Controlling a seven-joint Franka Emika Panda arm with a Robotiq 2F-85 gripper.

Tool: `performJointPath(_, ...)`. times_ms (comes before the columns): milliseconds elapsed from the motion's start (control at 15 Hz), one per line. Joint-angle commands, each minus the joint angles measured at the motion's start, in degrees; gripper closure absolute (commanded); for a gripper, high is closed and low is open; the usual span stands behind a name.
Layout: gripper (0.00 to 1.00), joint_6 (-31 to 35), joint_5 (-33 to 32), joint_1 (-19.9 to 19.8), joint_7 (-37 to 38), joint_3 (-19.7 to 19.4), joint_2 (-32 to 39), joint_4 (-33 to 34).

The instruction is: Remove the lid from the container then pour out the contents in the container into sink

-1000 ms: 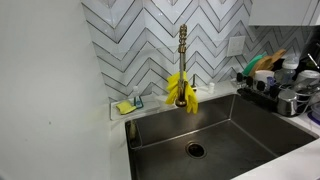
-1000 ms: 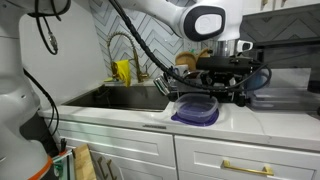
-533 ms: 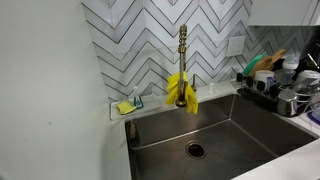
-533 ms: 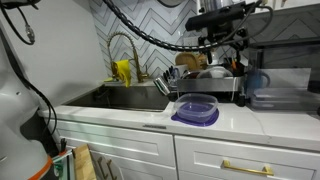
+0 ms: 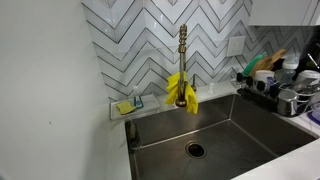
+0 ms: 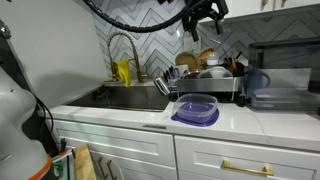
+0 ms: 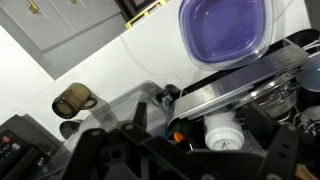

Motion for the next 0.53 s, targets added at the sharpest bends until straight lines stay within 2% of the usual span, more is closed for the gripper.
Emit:
performJointPath(0, 0.00, -8.34, 0.29, 1.95, 3.11, -0.10, -2.08, 0.13)
performJointPath(67, 0.00, -11.18, 1.83, 2.37, 2.46, -0.24, -2.06, 0.71)
performJointPath(133, 0.00, -7.13, 0.43, 2.25, 1.71, -0.63, -1.30, 0.52)
performJointPath(467, 0.00, -7.53, 0.46, 2.50, 1.70, -0.76, -1.16, 0.75)
